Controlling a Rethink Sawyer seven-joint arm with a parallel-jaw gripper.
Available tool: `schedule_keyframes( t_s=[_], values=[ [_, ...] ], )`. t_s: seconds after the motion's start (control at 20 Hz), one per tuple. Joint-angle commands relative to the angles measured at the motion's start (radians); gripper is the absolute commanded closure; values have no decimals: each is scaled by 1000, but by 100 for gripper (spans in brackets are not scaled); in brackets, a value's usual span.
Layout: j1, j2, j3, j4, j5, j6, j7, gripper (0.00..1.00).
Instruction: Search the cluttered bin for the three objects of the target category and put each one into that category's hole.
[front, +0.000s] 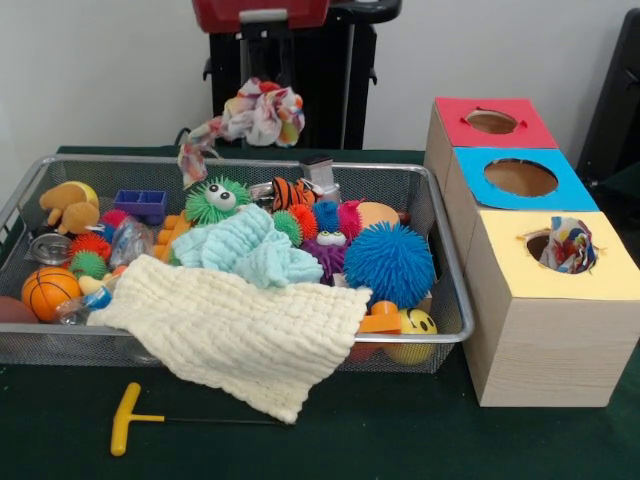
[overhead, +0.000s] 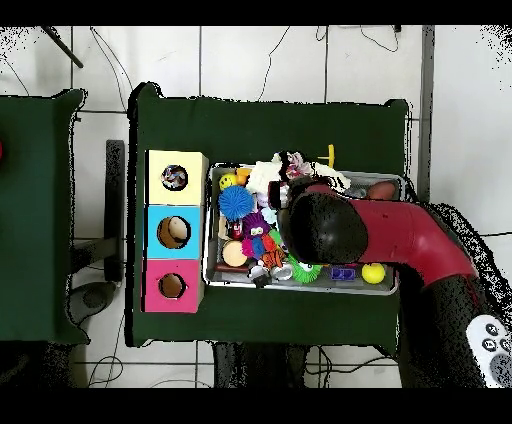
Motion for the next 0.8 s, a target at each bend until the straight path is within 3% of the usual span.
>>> schedule_keyframes(
  t_s=[0.05,0.55,0.8],
  values=[
    [78,-100,-70,142,77,108,196,100],
    [225,-100,-183,171,141,30,296,100],
    [348,-32,-277,74,123,31,353,100]
  ],
)
